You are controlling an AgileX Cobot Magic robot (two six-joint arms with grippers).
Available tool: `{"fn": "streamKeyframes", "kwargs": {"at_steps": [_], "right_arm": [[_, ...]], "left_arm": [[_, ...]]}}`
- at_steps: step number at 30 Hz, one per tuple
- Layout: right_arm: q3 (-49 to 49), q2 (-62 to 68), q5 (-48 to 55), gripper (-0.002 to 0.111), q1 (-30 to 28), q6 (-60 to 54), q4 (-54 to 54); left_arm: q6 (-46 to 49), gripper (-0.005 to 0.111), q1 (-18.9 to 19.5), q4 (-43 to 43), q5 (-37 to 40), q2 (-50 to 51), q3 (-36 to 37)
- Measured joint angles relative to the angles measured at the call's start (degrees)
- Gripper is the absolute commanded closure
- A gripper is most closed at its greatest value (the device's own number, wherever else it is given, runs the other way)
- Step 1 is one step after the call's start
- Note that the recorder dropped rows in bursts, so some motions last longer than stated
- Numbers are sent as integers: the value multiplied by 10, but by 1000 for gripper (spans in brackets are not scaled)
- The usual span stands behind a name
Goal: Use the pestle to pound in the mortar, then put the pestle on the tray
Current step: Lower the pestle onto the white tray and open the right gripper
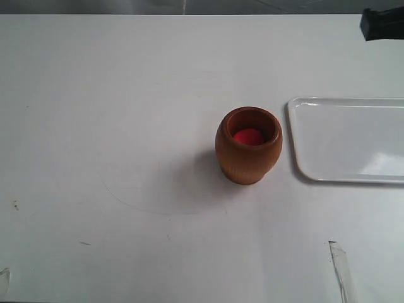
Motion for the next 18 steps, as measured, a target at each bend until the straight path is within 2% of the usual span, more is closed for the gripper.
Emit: {"fn": "streamKeyframes", "kwargs": {"at_steps": [3,7,13,18], "right_arm": [[0,0,25,108,-10,-85,91],[0,27,97,108,-48,-126,151],[-7,113,239,108,-123,-133,187],[-74,232,378,108,-188,-135,190]], "left_arm": [[0,107,0,0,0,0,0],[0,107,0,0,0,0,0],[0,107,0,0,0,0,0],[0,107,0,0,0,0,0]]}}
